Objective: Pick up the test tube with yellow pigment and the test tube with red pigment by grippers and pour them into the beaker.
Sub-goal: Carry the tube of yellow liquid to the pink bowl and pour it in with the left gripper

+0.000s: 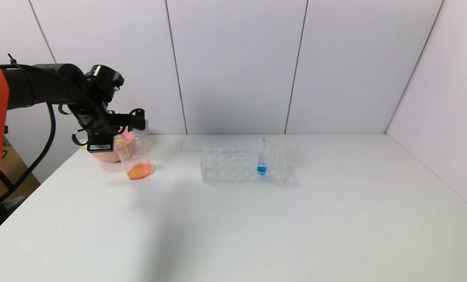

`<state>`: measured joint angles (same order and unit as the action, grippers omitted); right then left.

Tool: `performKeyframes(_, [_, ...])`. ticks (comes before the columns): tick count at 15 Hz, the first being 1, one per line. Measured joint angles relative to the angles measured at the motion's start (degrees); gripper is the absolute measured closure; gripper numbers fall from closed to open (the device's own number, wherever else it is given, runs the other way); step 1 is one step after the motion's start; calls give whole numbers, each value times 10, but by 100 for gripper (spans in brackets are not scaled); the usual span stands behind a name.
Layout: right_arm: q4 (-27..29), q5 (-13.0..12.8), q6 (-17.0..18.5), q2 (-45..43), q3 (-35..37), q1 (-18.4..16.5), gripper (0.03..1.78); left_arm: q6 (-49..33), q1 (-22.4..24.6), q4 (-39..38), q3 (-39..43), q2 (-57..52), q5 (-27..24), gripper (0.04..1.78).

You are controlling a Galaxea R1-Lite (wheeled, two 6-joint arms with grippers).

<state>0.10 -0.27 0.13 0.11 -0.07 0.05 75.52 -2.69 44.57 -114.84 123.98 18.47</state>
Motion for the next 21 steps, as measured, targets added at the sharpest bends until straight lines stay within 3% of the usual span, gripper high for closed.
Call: performKeyframes(21, [0, 0, 0, 0, 0, 0, 11, 11, -13, -5, 1, 2, 60, 138])
